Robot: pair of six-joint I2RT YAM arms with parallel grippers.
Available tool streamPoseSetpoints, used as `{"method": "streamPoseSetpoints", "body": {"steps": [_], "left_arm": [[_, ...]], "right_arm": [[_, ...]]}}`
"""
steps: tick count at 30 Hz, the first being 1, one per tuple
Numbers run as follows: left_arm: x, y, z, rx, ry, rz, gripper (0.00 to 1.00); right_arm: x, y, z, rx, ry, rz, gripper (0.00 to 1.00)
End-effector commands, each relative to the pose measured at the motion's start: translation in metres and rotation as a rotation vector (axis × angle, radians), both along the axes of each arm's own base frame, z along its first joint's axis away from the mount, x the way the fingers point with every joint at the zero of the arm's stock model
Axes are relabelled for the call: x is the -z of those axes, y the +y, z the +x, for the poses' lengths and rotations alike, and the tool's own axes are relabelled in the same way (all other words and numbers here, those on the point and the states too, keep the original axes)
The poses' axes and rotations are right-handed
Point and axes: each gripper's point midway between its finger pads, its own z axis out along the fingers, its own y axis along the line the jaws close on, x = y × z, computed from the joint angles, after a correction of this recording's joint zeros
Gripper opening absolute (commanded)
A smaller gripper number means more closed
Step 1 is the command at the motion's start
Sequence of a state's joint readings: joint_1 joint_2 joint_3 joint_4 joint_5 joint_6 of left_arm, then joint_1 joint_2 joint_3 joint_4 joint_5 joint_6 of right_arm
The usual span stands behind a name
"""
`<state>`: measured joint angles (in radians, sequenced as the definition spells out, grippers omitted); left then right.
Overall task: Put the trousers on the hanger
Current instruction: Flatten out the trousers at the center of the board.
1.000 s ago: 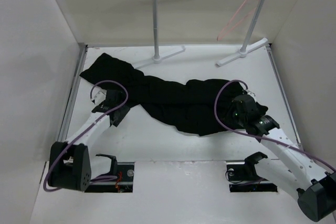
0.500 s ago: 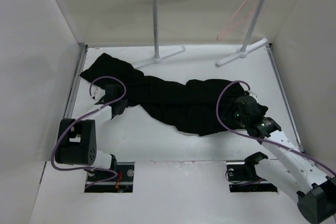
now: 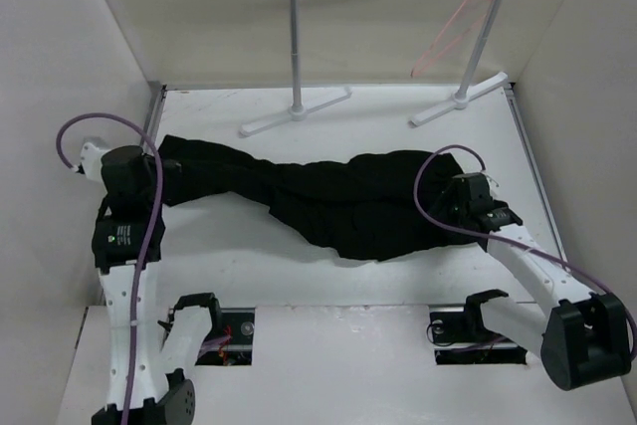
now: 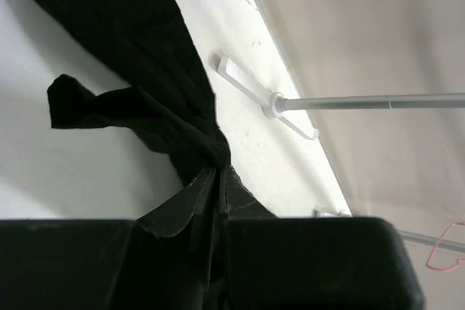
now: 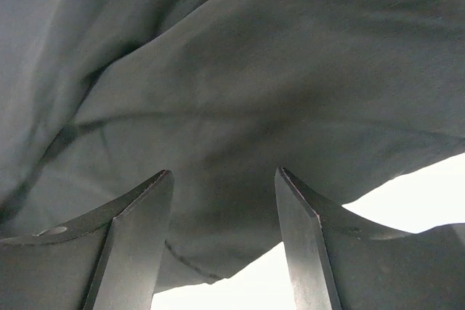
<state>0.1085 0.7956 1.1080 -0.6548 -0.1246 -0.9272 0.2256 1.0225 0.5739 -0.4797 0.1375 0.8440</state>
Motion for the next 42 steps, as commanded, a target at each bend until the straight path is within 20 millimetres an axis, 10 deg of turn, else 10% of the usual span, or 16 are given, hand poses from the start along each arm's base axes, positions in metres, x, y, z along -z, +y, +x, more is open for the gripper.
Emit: {"method": "streamPoseSetpoints", "body": {"steps": [1,7,15,19,24,31,42], "left_arm": [[-0.014,0.018,-0.037,-0.041,0.128,0.121,0.03],[-0.073,0.071,-0.071,-0.249,0.119,0.347,0.03],[0.056,0.066,-0.152,-0.320,0.497,0.238,0.08],[0.072,0.070,-0.170,-0.369,0.560,0.238,0.40],[0.035,0.082,-0.113,-0.349,0.401,0.288,0.61],[0.116,0.043,0.015,-0.096,0.390,0.101,0.60],[0.204,0.115,0.091,-0.236,0.482,-0.008,0.50]], "right_arm": [[-0.006,-0.007,0.018,0.068,-0.057,0.021,0.64],[-0.001,-0.008,0.012,0.085,-0.055,0.039,0.63],[0.001,-0.021,-0.001,0.122,-0.050,0.059,0.64],[-0.001,-0.035,0.003,0.139,-0.049,0.037,0.69],[-0.003,-0.034,0.008,0.135,-0.049,0.038,0.68],[-0.011,-0.023,0.008,0.081,-0.058,0.066,0.08],[-0.034,-0.003,0.026,-0.020,-0.098,0.034,0.37]]}}
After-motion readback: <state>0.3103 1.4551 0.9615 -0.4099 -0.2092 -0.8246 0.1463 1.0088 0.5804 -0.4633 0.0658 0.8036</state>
